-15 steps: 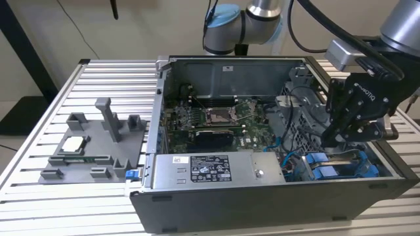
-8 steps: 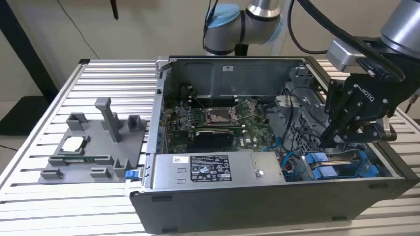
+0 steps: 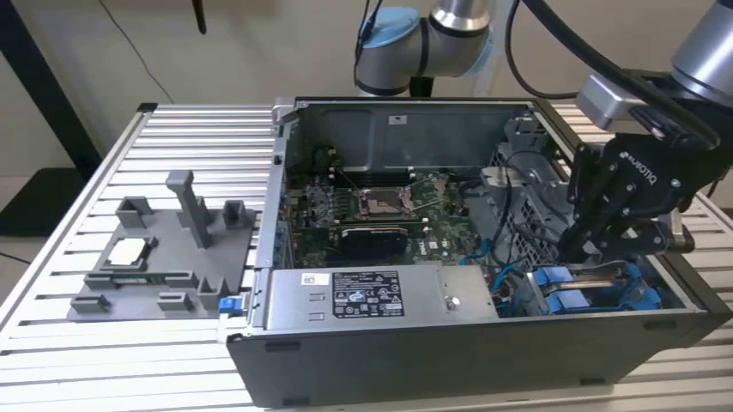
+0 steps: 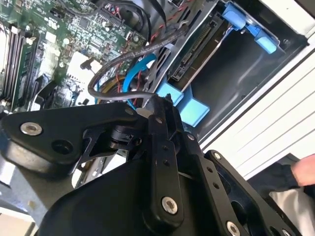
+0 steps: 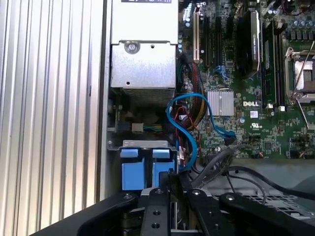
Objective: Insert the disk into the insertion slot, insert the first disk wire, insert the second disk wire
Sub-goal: 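Insert the first disk wire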
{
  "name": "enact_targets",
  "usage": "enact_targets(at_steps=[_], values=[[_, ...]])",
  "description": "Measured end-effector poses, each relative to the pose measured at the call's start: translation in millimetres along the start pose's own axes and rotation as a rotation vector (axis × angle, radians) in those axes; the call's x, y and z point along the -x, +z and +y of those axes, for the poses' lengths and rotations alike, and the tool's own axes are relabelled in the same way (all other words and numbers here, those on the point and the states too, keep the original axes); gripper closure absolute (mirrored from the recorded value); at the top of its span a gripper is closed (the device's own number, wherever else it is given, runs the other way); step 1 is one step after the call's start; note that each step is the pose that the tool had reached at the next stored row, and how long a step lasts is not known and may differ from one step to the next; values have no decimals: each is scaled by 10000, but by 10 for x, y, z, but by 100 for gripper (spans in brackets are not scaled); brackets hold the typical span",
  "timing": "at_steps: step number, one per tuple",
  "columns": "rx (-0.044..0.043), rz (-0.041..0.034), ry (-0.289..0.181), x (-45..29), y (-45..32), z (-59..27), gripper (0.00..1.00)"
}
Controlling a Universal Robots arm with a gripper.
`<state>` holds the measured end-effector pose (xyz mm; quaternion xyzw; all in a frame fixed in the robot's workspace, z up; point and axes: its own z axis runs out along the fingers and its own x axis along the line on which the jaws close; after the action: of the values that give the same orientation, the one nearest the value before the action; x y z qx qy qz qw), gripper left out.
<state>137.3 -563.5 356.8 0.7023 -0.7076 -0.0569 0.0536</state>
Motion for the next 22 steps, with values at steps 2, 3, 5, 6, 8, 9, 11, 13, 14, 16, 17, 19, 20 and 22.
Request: enact_targets(at_steps=[2, 3, 5, 6, 8, 9, 11, 13, 14, 16, 17, 19, 20, 22], values=[[1, -30, -16, -16, 1, -27, 81], [-6, -38, -38, -21, 3, -33, 81], [-69, -38, -94, -25, 5, -45, 81], [-144, -32, -123, -26, 4, -51, 81], [-319, -25, -176, -33, 5, -60, 81], [-430, -22, -201, -39, 4, -63, 81], [-672, -19, -242, -57, 4, -71, 81], [-917, -17, -279, -74, 3, -77, 81], [-1048, -15, -299, -79, 2, -81, 81], [-1091, -40, -305, -81, 3, -82, 81], [-1092, -44, -305, -81, 3, -82, 81], [-1092, -51, -305, -81, 4, -82, 81], [-1094, -51, -305, -82, 3, -82, 81], [-1113, -50, -305, -82, 4, -82, 81]])
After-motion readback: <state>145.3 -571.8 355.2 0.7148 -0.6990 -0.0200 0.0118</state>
